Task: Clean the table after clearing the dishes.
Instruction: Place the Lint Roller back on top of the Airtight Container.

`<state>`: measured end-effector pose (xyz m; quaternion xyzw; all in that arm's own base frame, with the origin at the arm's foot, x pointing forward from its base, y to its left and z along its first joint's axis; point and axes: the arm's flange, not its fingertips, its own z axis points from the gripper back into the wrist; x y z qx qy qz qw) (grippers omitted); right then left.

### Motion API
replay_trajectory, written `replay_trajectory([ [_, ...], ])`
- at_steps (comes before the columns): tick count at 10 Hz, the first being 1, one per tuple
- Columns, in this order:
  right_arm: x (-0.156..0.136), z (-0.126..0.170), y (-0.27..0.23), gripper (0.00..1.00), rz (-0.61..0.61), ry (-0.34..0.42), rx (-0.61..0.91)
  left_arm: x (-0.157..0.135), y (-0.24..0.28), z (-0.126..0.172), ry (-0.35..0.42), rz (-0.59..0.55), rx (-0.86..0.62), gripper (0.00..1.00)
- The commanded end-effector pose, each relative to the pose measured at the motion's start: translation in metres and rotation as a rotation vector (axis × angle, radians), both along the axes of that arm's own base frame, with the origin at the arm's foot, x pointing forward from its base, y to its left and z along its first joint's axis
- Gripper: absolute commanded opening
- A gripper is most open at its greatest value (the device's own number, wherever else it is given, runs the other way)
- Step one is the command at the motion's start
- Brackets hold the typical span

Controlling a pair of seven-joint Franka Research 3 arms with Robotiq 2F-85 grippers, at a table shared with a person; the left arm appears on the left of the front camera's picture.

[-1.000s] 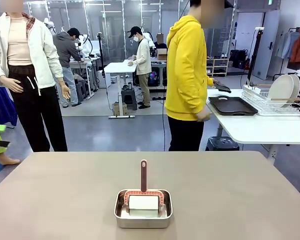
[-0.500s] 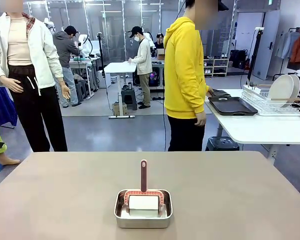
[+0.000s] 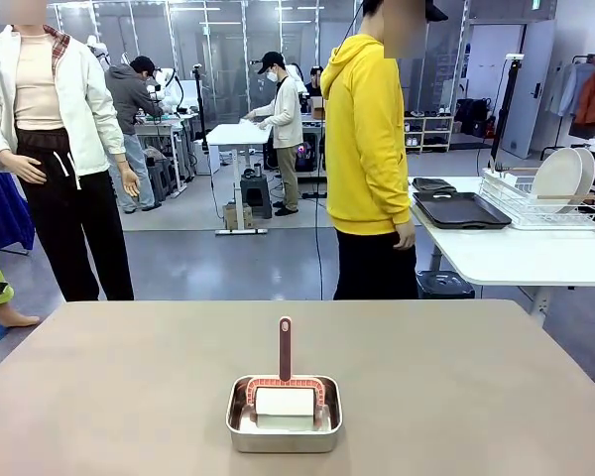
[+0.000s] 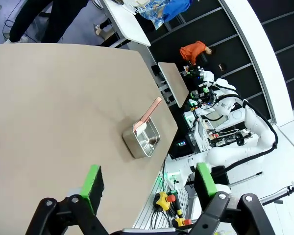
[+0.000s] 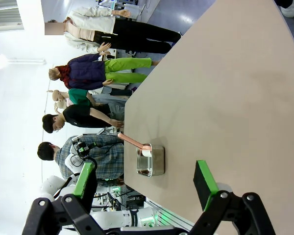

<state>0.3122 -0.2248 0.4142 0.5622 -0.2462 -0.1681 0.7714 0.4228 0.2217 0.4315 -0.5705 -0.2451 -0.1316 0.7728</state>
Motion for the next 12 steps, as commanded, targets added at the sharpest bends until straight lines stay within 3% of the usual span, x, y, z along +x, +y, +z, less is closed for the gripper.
replay_trajectory([
  [1,-0.0014,0.0013,0.0016,1.00,0.004,-0.014,0.004,-0.0038,0.0010,0.0017,-0.004,0.006,-0.002,0.94],
  [12,-0.0014,0.0013,0.0016,1.00,0.004,-0.014,0.004,-0.0038,0.0010,0.0017,-0.004,0.006,-0.002,0.94],
])
